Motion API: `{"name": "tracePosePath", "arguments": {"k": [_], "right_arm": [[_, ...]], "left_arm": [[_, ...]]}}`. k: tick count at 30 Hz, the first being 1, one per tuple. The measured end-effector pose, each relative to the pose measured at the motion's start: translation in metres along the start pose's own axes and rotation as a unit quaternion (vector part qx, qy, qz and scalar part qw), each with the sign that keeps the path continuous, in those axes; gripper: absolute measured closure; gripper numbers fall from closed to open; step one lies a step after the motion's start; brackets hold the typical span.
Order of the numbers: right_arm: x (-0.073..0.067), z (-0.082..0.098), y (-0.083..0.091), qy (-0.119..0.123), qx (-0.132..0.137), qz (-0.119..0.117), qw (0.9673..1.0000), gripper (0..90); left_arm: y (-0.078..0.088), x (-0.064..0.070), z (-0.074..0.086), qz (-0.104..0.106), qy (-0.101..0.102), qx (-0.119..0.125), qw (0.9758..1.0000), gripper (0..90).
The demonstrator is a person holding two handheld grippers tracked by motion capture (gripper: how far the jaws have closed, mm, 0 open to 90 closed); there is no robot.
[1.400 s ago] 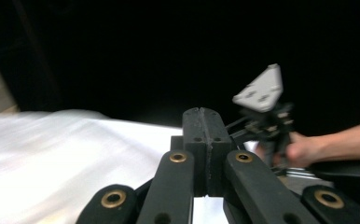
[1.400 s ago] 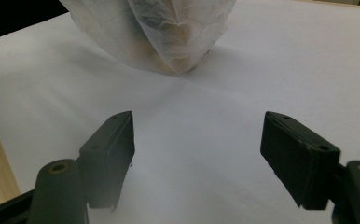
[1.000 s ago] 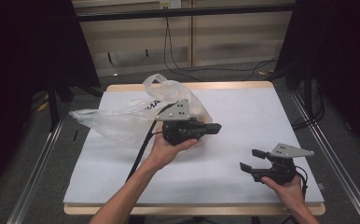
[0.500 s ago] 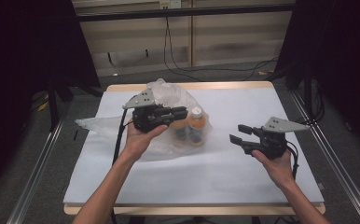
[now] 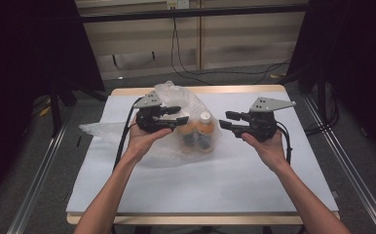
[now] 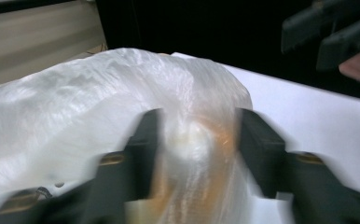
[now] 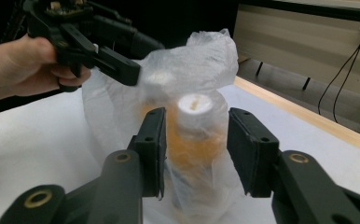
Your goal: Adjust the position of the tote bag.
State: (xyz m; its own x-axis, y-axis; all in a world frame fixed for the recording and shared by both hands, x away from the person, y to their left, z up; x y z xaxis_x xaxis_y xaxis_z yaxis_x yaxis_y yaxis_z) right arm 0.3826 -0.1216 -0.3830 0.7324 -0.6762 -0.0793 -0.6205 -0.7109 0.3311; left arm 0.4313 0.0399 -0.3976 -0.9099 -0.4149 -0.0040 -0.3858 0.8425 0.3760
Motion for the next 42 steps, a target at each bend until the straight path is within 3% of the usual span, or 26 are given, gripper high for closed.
{"name": "tracePosePath", "arguments": {"k": [1,3,5,9,16,18,26,36,37,38,41,42], "right_arm": [[0.000,0.000,0.000,0.000,0.000,0.000,1.0000,55.8],[0.000,-0.003,0.000,0.001,0.002,-0.001,1.0000,54.6],[-0.001,-0.006,0.000,0.001,0.006,-0.002,1.0000,54.3],[-0.001,-0.011,0.001,0.005,0.008,-0.003,1.0000,53.9],[-0.002,-0.029,0.001,0.011,0.022,-0.005,0.9997,52.6],[-0.006,-0.037,0.000,0.017,0.025,-0.004,0.9995,56.2],[-0.012,-0.055,-0.011,0.034,0.021,-0.013,0.9991,53.0],[-0.021,-0.068,-0.041,0.048,-0.011,-0.024,0.9985,46.5],[-0.024,-0.071,-0.048,0.052,-0.018,-0.029,0.9981,44.6],[-0.024,-0.071,-0.048,0.052,-0.018,-0.029,0.9981,44.6],[-0.027,-0.069,-0.059,0.059,-0.036,-0.036,0.9970,42.9],[-0.027,-0.063,-0.065,0.061,-0.054,-0.031,0.9962,43.8]], "left_arm": [[0.000,0.000,0.000,0.000,0.000,0.000,1.0000,75.7],[0.001,0.004,-0.004,0.013,0.000,0.014,0.9998,80.6],[-0.001,0.007,-0.003,0.017,-0.007,0.005,0.9998,89.9],[-0.002,0.017,-0.005,0.035,-0.012,0.014,0.9992,90.0],[-0.011,0.061,-0.013,0.083,-0.041,0.028,0.9953,90.0],[-0.015,0.072,-0.012,0.094,-0.043,0.034,0.9941,90.0],[-0.030,0.098,-0.001,0.124,-0.060,0.016,0.9904,90.0],[-0.033,0.104,0.002,0.127,-0.053,0.020,0.9903,90.0],[-0.033,0.103,0.003,0.128,-0.061,0.014,0.9898,90.0],[-0.034,0.104,0.003,0.123,-0.058,0.018,0.9906,90.0],[-0.032,0.103,0.003,0.122,-0.063,0.016,0.9904,90.0],[-0.031,0.103,0.002,0.121,-0.062,0.019,0.9905,90.0]]}}
Point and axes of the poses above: each handheld gripper's, and its own axes: y roughly backward along the jaws, z roughly out of its underside, x roughly to its right, the point moved 10 cm from there along -y, roughly forward along the jaws, and after that the axes turned 1 degree about -y, right-handed, at the moved point
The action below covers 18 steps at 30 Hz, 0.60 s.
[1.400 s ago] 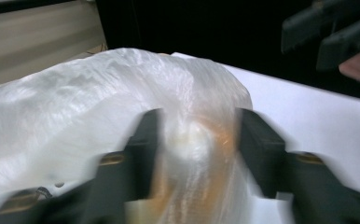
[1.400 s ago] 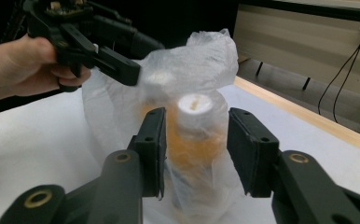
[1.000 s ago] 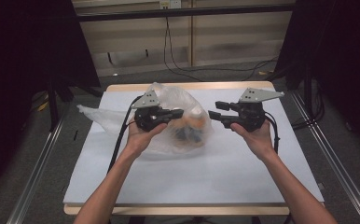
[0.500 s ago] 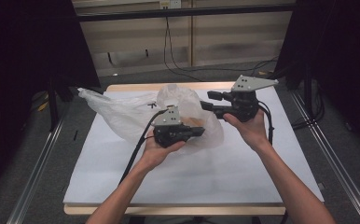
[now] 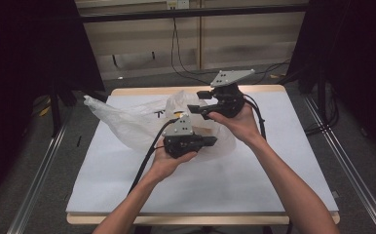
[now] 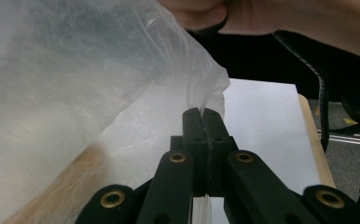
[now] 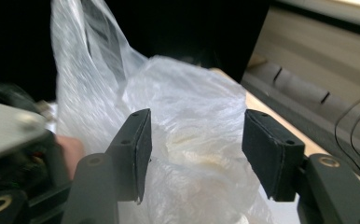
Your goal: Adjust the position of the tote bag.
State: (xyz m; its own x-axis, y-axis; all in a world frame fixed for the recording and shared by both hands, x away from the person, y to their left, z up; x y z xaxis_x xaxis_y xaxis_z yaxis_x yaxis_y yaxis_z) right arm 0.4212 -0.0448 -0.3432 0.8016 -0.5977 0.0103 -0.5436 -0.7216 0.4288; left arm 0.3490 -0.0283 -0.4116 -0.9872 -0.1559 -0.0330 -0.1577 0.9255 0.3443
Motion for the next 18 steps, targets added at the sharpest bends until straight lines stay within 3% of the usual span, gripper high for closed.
{"name": "tracePosePath", "arguments": {"k": [1,2,5,6,7,8,10,12,16,18], "right_arm": [[0.000,0.000,0.000,0.000,0.000,0.000,1.0000,43.8],[0.000,0.007,-0.005,0.005,-0.019,0.001,0.9998,49.0],[0.002,0.012,-0.007,0.002,-0.026,0.004,0.9996,55.5],[0.005,0.016,-0.007,-0.004,-0.030,0.005,0.9995,64.8],[0.005,0.016,-0.007,-0.004,-0.030,0.005,0.9995,64.8],[0.008,0.020,-0.005,-0.008,-0.031,0.010,0.9994,74.6],[0.009,0.022,-0.004,-0.011,-0.028,0.011,0.9995,79.4],[0.014,0.022,0.004,-0.024,-0.002,0.014,0.9996,90.0],[0.021,0.024,0.014,-0.035,0.015,0.018,0.9991,90.0],[0.022,0.023,0.018,-0.035,0.023,0.021,0.9989,90.0]], "left_arm": [[0.000,0.000,0.000,0.000,0.000,0.000,1.0000,90.0],[0.002,0.000,0.000,-0.003,0.004,-0.003,1.0000,90.0],[0.003,0.000,0.000,-0.003,0.005,0.002,1.0000,90.0],[0.005,-0.001,0.001,-0.004,0.002,-0.001,1.0000,90.0],[0.006,-0.002,0.002,-0.006,0.001,-0.003,1.0000,90.0],[0.007,-0.003,0.003,-0.007,0.001,-0.004,1.0000,90.0],[0.009,-0.004,0.003,-0.009,0.005,-0.002,0.9999,90.0],[0.011,-0.005,0.003,-0.013,0.007,0.002,0.9999,90.0],[0.012,-0.005,0.002,-0.009,0.000,-0.001,1.0000,90.0],[0.012,-0.007,0.001,-0.020,0.007,0.003,0.9998,86.6]]}}
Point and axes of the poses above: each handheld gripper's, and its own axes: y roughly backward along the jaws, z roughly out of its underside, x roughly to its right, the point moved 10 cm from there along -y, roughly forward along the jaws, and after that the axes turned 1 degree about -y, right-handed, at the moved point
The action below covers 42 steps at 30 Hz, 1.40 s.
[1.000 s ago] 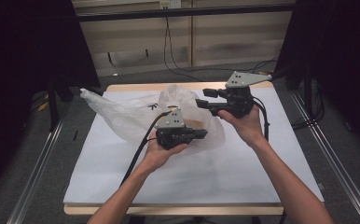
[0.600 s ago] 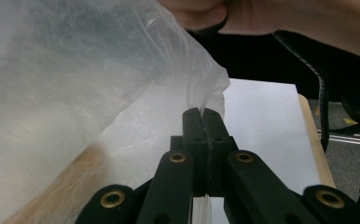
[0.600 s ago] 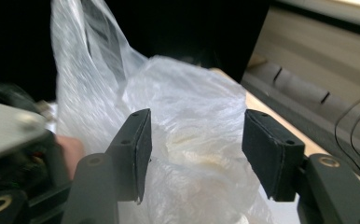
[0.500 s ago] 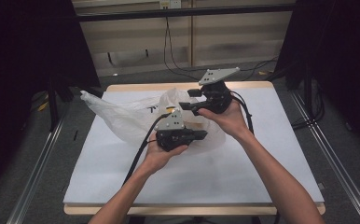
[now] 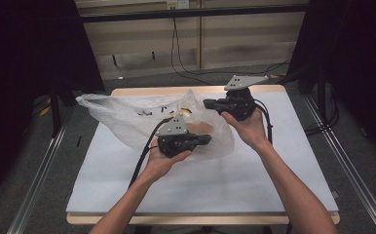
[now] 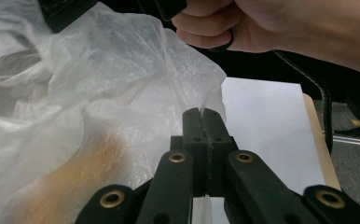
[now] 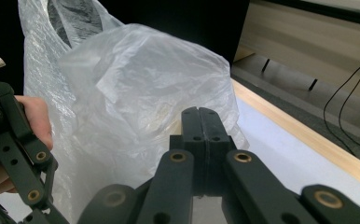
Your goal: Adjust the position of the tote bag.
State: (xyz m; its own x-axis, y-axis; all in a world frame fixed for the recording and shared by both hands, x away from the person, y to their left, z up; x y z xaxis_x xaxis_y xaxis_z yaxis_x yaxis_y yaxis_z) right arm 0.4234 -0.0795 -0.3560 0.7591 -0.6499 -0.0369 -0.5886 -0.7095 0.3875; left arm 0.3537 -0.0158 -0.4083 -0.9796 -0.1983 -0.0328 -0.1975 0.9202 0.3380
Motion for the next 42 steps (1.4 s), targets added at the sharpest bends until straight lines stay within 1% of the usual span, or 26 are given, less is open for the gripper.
{"name": "tracePosePath", "arguments": {"k": [1,4,5,7,9,10,11,12,13,17,18,19,20,21,23,24,25,28,30,34,35,36,37,38,39,42], "right_arm": [[0.000,0.000,0.000,0.000,0.000,0.000,1.0000,90.0],[0.002,-0.004,0.009,-0.004,0.016,-0.001,0.9999,90.0],[0.004,-0.005,0.012,-0.004,0.021,0.001,0.9998,90.0],[0.007,-0.004,0.018,-0.007,0.025,0.005,0.9997,90.0],[0.013,-0.002,0.024,-0.011,0.031,0.016,0.9993,90.0],[0.019,0.001,0.030,-0.018,0.035,0.021,0.9990,90.0],[0.019,0.001,0.030,-0.018,0.035,0.021,0.9990,90.0],[0.025,0.003,0.035,-0.024,0.042,0.024,0.9985,90.0],[0.025,0.003,0.035,-0.024,0.042,0.024,0.9985,90.0],[0.033,0.006,0.046,-0.035,0.056,0.029,0.9974,90.0],[0.034,0.006,0.048,-0.037,0.059,0.029,0.9972,90.0],[0.035,0.007,0.050,-0.038,0.060,0.031,0.9970,90.0],[0.036,0.008,0.054,-0.039,0.065,0.033,0.9966,90.0],[0.036,0.008,0.054,-0.039,0.065,0.033,0.9966,90.0],[0.037,0.011,0.058,-0.041,0.070,0.034,0.9961,90.0],[0.039,0.015,0.063,-0.043,0.076,0.038,0.9955,90.0],[0.039,0.015,0.063,-0.043,0.076,0.038,0.9955,90.0],[0.043,0.021,0.071,-0.051,0.087,0.039,0.9941,90.0],[0.046,0.025,0.073,-0.050,0.083,0.044,0.9943,90.0],[0.050,0.025,0.079,-0.053,0.093,0.048,0.9931,90.0],[0.051,0.025,0.080,-0.055,0.095,0.049,0.9928,90.0],[0.052,0.026,0.081,-0.056,0.095,0.049,0.9927,90.0],[0.052,0.027,0.081,-0.056,0.094,0.051,0.9928,90.0],[0.051,0.028,0.082,-0.058,0.097,0.050,0.9923,90.0],[0.051,0.028,0.082,-0.058,0.097,0.050,0.9923,90.0],[0.053,0.028,0.082,-0.058,0.102,0.049,0.9919,90.0]], "left_arm": [[0.000,0.000,0.000,0.000,0.000,0.000,1.0000,83.6],[0.002,0.000,-0.001,0.002,0.000,0.003,1.0000,81.7],[0.005,-0.001,-0.002,-0.007,0.002,0.004,1.0000,78.2],[0.010,-0.002,-0.006,-0.005,0.006,0.014,0.9999,73.8],[0.018,-0.004,-0.009,-0.013,0.007,0.017,0.9997,67.8],[0.028,-0.004,-0.013,-0.015,0.002,0.024,0.9996,66.1],[0.028,-0.004,-0.013,-0.015,0.002,0.024,0.9996,65.6],[0.033,-0.004,-0.016,-0.019,0.003,0.029,0.9994,65.5],[0.038,-0.005,-0.019,-0.023,-0.002,0.032,0.9992,65.5],[0.062,-0.009,-0.031,-0.040,-0.004,0.059,0.9975,65.0],[0.069,-0.012,-0.033,-0.043,-0.009,0.058,0.9974,64.6],[0.074,-0.014,-0.034,-0.046,-0.005,0.062,0.9970,62.5],[0.086,-0.020,-0.036,-0.060,0.003,0.074,0.9955,59.6],[0.086,-0.020,-0.036,-0.060,0.003,0.074,0.9955,59.6],[0.099,-0.028,-0.037,-0.073,0.007,0.084,0.9938,59.6],[0.111,-0.035,-0.038,-0.087,0.004,0.089,0.9922,59.7],[0.111,-0.035,-0.038,-0.087,0.004,0.089,0.9922,59.6],[0.130,-0.044,-0.040,-0.103,0.010,0.104,0.9892,59.6],[0.141,-0.050,-0.041,-0.115,0.013,0.112,0.9870,59.7],[0.160,-0.062,-0.039,-0.140,0.011,0.112,0.9837,59.4],[0.165,-0.064,-0.039,-0.148,0.019,0.122,0.9812,59.3],[0.170,-0.068,-0.039,-0.157,0.018,0.125,0.9795,59.1],[0.174,-0.070,-0.041,-0.164,0.026,0.139,0.9764,57.6],[0.179,-0.073,-0.039,-0.166,0.019,0.135,0.9767,55.1],[0.183,-0.075,-0.040,-0.173,0.022,0.140,0.9747,55.1],[0.197,-0.083,-0.039,-0.194,0.029,0.142,0.9704,49.1]]}}
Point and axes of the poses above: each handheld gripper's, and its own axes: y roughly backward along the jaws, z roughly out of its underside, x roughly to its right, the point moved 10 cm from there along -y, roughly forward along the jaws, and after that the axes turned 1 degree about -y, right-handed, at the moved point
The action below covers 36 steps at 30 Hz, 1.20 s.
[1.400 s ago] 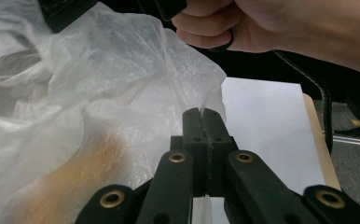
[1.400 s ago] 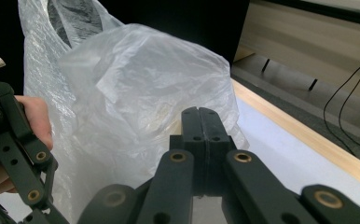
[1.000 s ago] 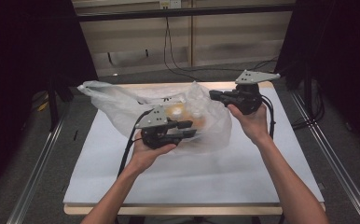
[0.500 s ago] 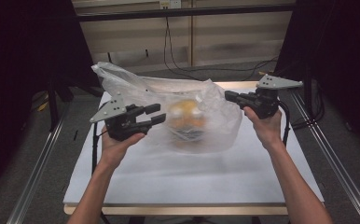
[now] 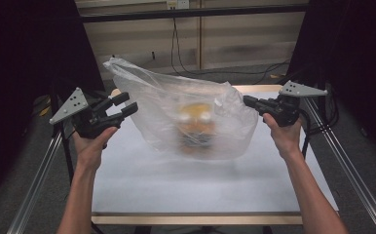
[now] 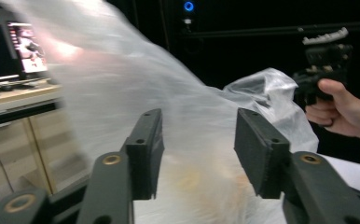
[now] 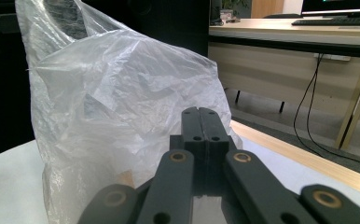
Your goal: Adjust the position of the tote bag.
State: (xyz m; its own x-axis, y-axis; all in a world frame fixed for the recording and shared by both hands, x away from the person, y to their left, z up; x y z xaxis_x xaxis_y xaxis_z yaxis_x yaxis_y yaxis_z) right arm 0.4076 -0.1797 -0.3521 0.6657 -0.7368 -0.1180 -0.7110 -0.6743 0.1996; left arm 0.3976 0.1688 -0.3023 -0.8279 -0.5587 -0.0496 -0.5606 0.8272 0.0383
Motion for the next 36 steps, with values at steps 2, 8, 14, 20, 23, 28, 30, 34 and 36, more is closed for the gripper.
{"name": "tracePosePath", "arguments": {"k": [2,8,14,20,23,28,30,34,36], "right_arm": [[0.000,0.001,0.000,0.000,-0.006,0.003,1.0000,90.0],[-0.001,-0.004,0.000,0.006,-0.005,0.002,1.0000,90.0],[-0.004,-0.008,0.002,0.010,0.001,-0.003,0.9999,90.0],[-0.004,-0.009,0.007,0.012,0.001,-0.002,0.9999,90.0],[-0.004,-0.011,0.011,0.011,0.005,-0.002,0.9999,90.0],[-0.004,-0.014,0.015,0.015,0.009,0.001,0.9998,90.0],[-0.002,-0.011,0.016,0.017,0.003,0.006,0.9998,90.0],[0.001,0.000,0.016,0.017,-0.011,0.011,0.9997,90.0],[0.005,0.017,0.016,0.008,-0.025,0.014,0.9995,90.0]], "left_arm": [[0.002,-0.003,-0.001,-0.007,0.004,0.000,1.0000,43.8],[0.000,-0.016,-0.002,-0.019,0.021,0.007,0.9996,34.6],[-0.022,-0.027,0.000,-0.018,0.025,-0.023,0.9993,31.9],[-0.039,-0.028,0.009,0.003,0.020,-0.045,0.9988,68.2],[-0.040,-0.021,0.006,0.027,0.019,-0.035,0.9988,90.0],[-0.036,-0.015,0.003,0.029,0.005,-0.043,0.9987,90.0],[-0.033,-0.013,0.014,0.029,-0.001,-0.062,0.9977,90.0],[-0.029,-0.009,0.038,0.038,0.005,-0.084,0.9958,90.0],[-0.029,-0.005,0.062,0.045,0.001,-0.114,0.9925,90.0]]}}
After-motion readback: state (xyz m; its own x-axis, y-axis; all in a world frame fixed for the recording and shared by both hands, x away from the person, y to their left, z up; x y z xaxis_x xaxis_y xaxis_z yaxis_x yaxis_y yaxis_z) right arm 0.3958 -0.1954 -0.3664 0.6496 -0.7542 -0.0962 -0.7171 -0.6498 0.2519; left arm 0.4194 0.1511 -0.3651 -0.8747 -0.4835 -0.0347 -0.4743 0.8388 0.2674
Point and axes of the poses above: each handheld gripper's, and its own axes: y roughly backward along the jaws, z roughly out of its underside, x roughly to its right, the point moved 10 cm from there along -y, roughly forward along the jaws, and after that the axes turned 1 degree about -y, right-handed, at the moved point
